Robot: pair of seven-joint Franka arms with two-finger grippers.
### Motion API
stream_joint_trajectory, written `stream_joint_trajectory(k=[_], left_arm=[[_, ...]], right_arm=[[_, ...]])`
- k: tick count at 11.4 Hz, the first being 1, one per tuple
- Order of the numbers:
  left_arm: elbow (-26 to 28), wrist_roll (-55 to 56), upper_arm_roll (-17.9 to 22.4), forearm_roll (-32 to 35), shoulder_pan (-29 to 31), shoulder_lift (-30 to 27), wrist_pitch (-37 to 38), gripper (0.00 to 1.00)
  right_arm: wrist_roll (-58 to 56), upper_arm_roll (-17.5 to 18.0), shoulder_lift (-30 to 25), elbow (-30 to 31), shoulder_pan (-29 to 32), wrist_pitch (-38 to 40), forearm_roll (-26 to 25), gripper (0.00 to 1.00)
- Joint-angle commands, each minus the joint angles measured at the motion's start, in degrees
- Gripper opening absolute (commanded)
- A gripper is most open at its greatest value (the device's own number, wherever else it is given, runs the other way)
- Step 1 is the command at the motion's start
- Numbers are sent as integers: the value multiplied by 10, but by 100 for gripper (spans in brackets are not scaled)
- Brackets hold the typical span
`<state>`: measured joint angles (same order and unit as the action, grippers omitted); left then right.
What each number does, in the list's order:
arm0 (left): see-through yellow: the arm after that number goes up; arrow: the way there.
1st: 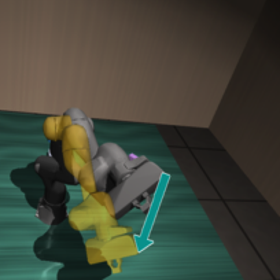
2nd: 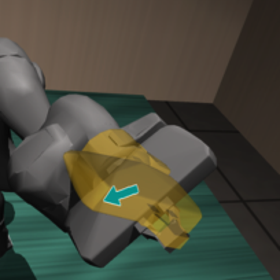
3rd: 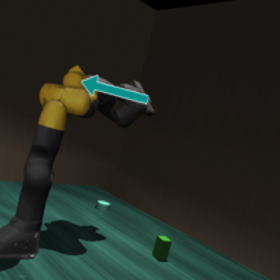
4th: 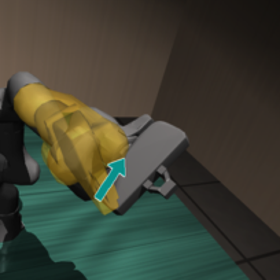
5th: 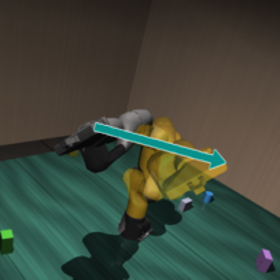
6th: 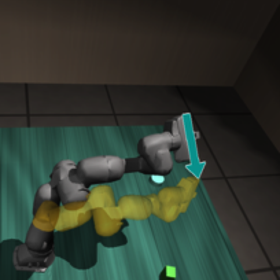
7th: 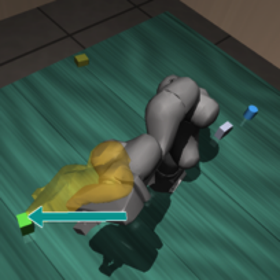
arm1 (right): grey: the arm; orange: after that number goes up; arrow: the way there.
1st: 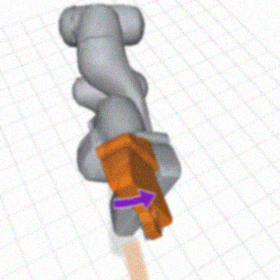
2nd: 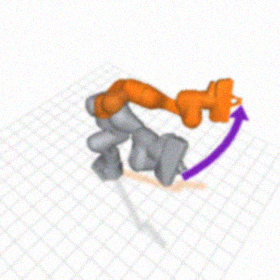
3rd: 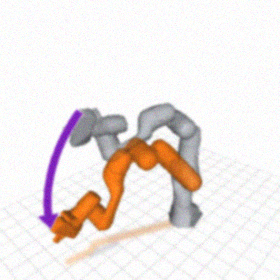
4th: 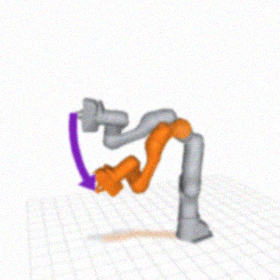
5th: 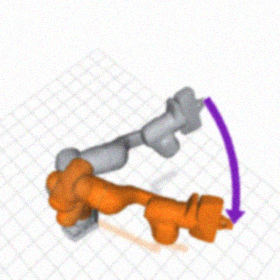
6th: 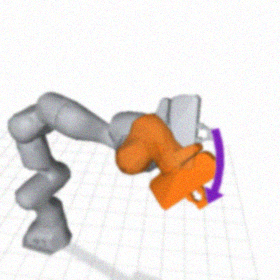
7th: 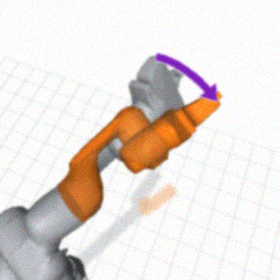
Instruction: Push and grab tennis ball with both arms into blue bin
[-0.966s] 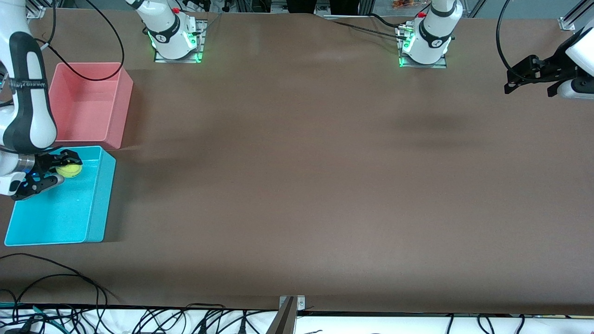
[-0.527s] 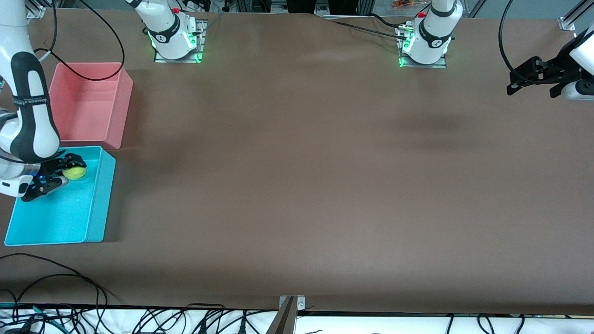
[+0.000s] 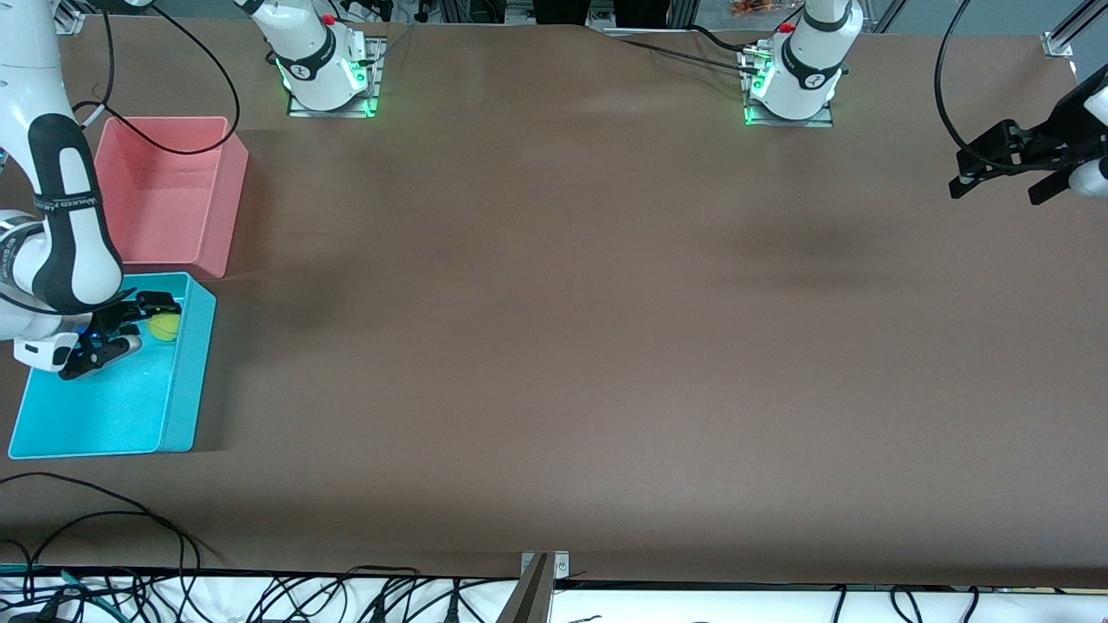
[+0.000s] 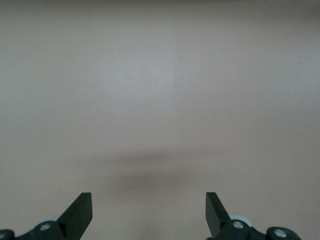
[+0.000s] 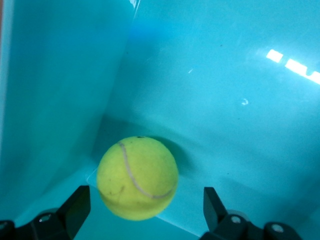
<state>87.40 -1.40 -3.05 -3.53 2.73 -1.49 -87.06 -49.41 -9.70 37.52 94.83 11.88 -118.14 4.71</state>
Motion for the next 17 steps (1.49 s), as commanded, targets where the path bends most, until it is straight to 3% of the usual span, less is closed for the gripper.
stream_joint_trajectory(k=[1,4,8,10,15,17], left_arm=[[-20,0,1,-25,11,11,-5,100],[-19,-2,1,-36,24,11,-5,100],[-18,-2,0,-36,24,10,-4,100],[-18,-2,0,-35,24,10,-2,100],[-18,-3,0,-35,25,10,-1,100],[-18,-3,0,-35,24,10,-1,100]], right_arm=[[-5,2,-24,-17,7,20,14,100],[13,1,-81,-32,6,76,3,100],[102,6,-139,-106,0,230,-34,100],[183,13,-171,-128,-26,299,-27,100],[331,65,-219,-127,-71,305,-37,100],[400,79,-240,-92,-105,284,-37,100]])
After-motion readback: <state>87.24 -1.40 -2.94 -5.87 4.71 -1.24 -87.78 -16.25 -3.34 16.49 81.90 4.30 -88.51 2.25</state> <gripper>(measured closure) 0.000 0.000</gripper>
